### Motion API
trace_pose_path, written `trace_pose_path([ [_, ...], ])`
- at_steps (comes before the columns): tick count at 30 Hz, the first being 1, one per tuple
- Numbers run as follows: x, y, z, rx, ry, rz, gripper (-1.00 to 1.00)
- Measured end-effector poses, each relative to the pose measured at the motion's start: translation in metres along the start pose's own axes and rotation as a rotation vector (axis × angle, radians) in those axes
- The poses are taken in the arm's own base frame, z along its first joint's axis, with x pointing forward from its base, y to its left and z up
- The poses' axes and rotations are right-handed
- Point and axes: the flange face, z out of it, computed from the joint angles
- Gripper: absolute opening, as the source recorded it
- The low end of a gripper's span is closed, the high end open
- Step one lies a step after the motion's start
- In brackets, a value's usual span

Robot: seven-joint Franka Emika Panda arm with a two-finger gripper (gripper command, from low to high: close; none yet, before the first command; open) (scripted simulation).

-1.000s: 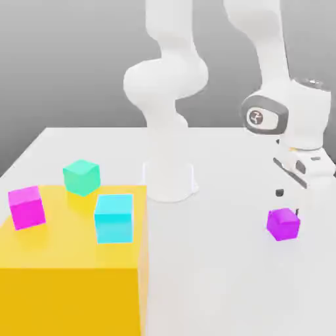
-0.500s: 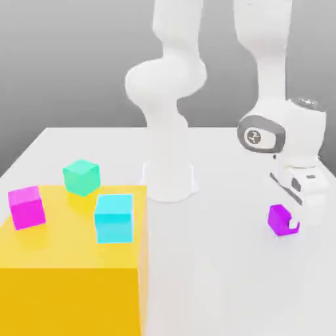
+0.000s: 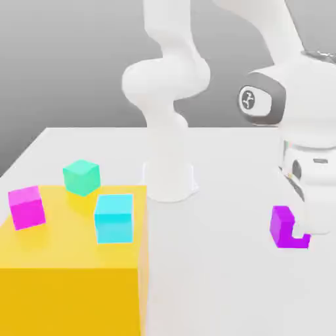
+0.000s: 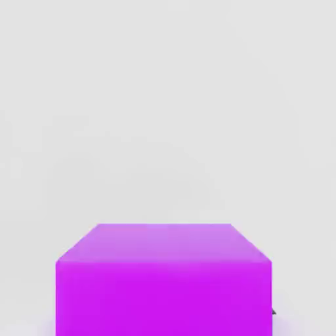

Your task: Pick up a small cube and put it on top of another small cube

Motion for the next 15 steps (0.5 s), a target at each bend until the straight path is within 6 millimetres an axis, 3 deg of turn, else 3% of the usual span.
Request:
trace_pose_path([
  [1,0.001,0.025,-0.009,-0.013,-0.002,0.027,-1.00],
  [3,-0.015,0.091,-0.028,-0.024,-0.017,0.117,-1.00],
  [5,-0.043,0.152,-0.051,-0.023,-0.034,0.203,-1.00],
  [7,-0.076,0.202,-0.072,-0.014,-0.048,0.273,-1.00],
  [10,-0.130,0.257,-0.099,0.005,-0.063,0.363,-1.00],
  [13,-0.196,0.300,-0.120,0.042,-0.071,0.459,-1.00],
  [15,-0.238,0.320,-0.109,0.076,-0.070,0.513,-1.00],
])
